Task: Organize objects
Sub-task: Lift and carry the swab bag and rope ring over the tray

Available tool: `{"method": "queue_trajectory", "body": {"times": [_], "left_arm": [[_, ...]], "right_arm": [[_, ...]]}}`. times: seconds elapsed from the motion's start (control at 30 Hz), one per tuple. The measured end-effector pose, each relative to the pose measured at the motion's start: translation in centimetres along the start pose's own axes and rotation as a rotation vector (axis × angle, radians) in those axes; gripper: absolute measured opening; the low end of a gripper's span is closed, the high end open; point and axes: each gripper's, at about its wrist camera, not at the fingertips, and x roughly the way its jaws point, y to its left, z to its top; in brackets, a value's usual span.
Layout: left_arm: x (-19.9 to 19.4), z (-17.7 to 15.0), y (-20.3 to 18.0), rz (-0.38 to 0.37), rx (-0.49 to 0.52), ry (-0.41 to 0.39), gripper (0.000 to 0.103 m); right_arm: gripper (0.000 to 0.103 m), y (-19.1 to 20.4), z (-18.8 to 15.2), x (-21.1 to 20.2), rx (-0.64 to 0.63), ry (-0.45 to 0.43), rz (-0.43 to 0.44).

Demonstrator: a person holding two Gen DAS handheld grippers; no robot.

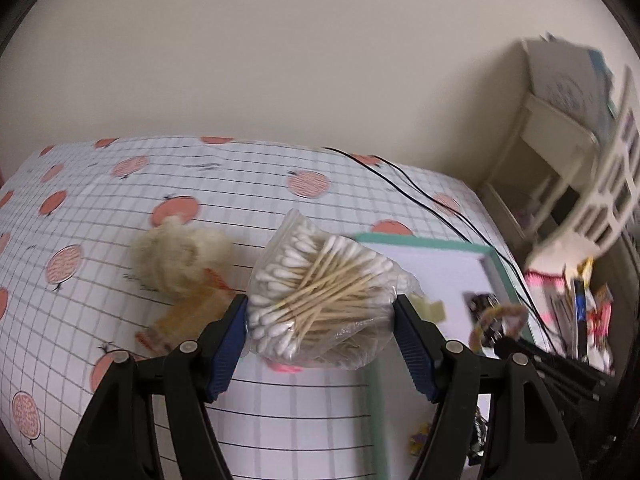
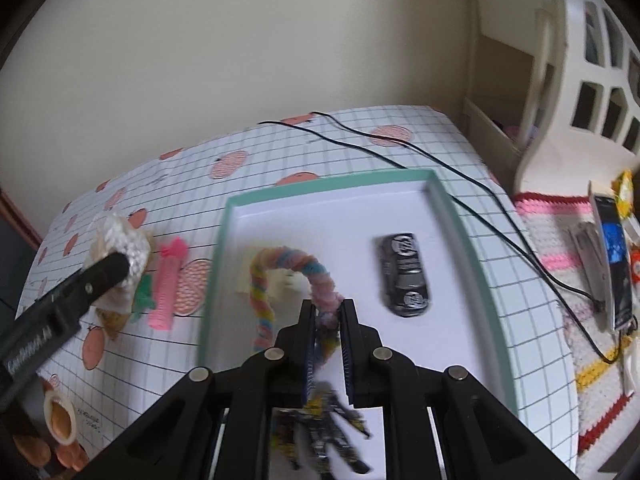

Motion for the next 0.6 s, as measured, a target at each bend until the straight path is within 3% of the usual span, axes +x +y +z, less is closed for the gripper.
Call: {"method": "queue_trajectory", "body": {"times": [0.27,0.6], "left_arm": [[1.2,-1.1,-4.5,-0.058,0.076,0.059,0.072],[2.7,-2.5,-6.8,-0.086,0.107,0.131,0.072]], "right_arm": [[0.013,-3.0,-0.3,0.2,0.047,0.026,-0.044],[0.013,-5.2,-1.0,1.4,0.077,0.107,-0.077]]}}
